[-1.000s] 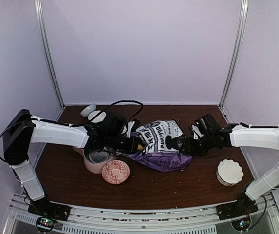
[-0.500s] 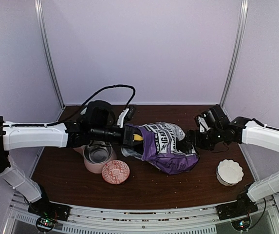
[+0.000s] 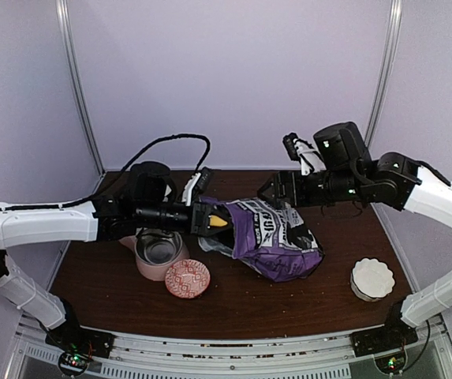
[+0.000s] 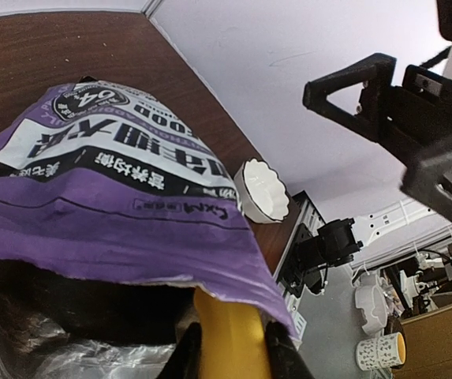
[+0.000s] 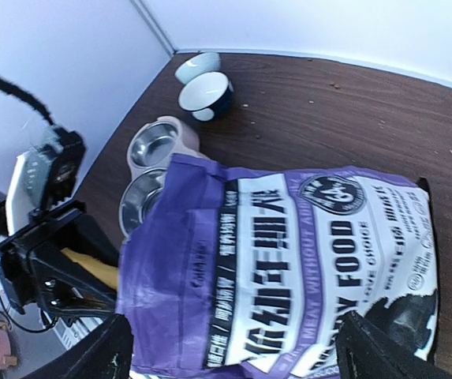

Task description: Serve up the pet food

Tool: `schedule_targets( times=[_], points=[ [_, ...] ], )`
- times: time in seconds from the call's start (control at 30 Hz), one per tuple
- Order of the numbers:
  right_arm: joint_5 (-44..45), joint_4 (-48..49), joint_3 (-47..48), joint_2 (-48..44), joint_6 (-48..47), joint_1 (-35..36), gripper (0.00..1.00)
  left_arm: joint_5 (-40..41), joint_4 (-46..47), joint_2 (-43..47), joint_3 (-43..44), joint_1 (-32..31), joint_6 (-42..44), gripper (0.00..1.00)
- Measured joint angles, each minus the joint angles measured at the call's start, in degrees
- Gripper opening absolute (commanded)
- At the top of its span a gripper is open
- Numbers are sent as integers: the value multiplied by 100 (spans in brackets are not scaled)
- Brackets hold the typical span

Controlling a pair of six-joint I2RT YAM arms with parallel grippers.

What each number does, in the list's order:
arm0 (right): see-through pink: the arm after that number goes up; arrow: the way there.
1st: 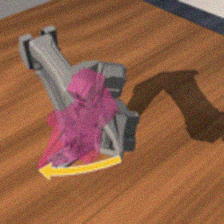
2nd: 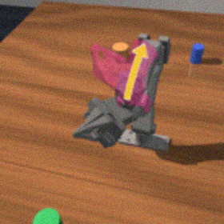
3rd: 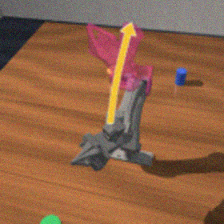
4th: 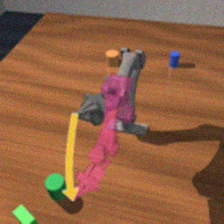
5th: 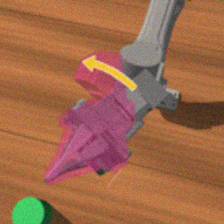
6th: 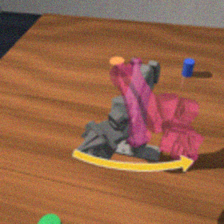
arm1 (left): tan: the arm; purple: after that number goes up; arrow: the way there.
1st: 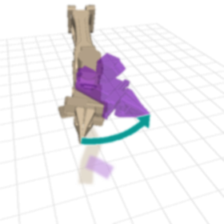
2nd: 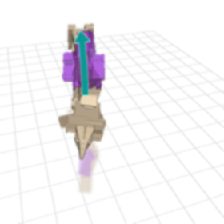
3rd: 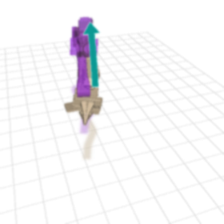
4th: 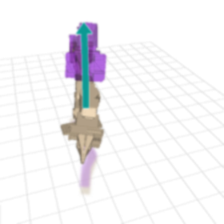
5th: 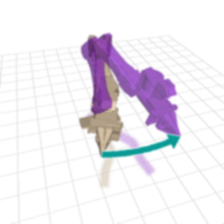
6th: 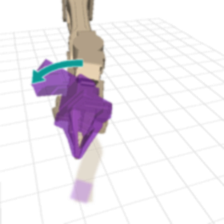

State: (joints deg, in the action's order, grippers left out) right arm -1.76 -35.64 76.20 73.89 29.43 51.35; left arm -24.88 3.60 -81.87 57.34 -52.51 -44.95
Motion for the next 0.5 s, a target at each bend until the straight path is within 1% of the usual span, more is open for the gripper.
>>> schedule_targets(
  times=[0.13, 0.27, 0.5],
  points=[
    [42, 20, 527, 577, -103, 433, 88, 0, 35, 37, -39, 0, 0, 0],
    [83, -35, 846, 1106, -120, 586, 87, 0, 79, 37, -61, 0, 0, 0],
    [372, -313, 1207, 1661, -216, 809, 77, -2, 85, 57, -76, 0, 4, 0]
  ],
)
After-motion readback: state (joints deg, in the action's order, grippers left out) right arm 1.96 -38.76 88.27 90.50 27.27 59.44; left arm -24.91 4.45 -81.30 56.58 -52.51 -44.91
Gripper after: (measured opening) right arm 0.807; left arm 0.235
